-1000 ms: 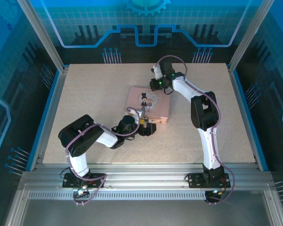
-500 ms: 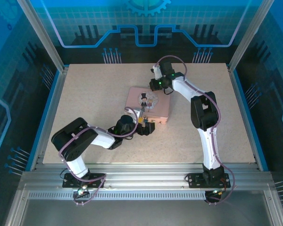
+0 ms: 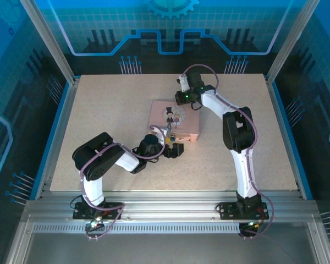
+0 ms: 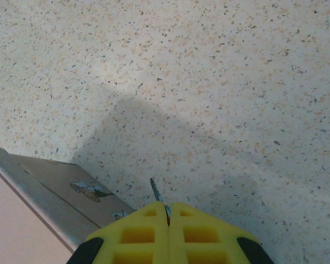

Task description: Unlock a padlock with a key

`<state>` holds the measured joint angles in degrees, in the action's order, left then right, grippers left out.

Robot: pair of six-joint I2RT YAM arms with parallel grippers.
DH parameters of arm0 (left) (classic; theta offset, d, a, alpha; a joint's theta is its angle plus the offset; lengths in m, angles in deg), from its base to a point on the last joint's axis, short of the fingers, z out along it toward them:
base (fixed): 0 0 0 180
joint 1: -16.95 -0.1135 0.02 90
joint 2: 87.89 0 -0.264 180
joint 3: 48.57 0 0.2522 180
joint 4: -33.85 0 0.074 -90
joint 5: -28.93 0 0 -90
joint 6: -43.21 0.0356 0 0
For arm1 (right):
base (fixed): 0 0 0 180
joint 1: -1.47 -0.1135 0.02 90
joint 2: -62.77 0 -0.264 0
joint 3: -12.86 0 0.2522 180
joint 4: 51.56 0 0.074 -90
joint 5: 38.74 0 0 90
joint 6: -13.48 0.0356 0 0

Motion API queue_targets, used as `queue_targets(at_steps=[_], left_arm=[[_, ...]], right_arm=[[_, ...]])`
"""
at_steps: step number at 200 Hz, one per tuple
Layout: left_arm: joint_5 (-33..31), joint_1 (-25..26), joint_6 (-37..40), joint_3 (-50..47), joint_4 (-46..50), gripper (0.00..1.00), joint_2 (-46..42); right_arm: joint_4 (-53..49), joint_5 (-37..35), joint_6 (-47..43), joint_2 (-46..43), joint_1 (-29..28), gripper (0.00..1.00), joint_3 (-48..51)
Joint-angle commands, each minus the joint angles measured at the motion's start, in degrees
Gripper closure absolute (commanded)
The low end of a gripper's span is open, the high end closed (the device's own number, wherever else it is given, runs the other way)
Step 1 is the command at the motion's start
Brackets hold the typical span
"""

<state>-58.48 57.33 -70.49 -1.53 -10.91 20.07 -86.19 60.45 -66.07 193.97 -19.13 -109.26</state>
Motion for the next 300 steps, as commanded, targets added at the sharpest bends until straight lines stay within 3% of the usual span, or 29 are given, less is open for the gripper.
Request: queue_targets(at_steps=[1, 57, 94, 145, 198, 233, 260, 300], left_arm=[[5.7, -0.7, -0.1, 2.4, -6.4, 0.06, 2.4], [14.4, -2.9, -5.5, 3.5, -13.0, 0.17, 5.0], [15.6, -3.3, -7.4, 3.7, -14.2, 0.19, 5.6], [8.2, -3.3, -6.1, 1.1, -9.6, 0.18, 2.9], [-0.3, -3.3, -1.2, -3.7, -0.9, 0.08, -5.0], [-2.9, -3.0, -0.4, -2.9, 0.7, 0.06, -4.6], [-8.3, -1.3, 1.1, -2.8, 1.4, 0.04, -4.7], [-5.3, -1.1, 1.8, -1.3, 0.3, 0.01, -3.4]], right_arm=[[-6.7, 5.1, -0.9, -1.5, -2.9, 1.0, 2.4], [-6.5, 5.1, -1.0, -2.3, -3.0, 1.0, 3.8], [-5.6, 5.2, -0.8, -3.2, -3.0, 1.0, 5.1], [-5.1, 4.8, -0.5, -3.5, -3.0, 1.0, 5.9], [-5.0, 4.6, -0.4, -3.5, -3.0, 1.0, 5.8], [-4.5, 4.6, 0.0, -3.6, -3.7, 1.0, 6.0], [-4.5, 4.4, 0.1, -3.5, -4.0, 1.0, 5.9], [-4.6, 4.4, 0.0, -3.6, -4.1, 1.0, 6.0]])
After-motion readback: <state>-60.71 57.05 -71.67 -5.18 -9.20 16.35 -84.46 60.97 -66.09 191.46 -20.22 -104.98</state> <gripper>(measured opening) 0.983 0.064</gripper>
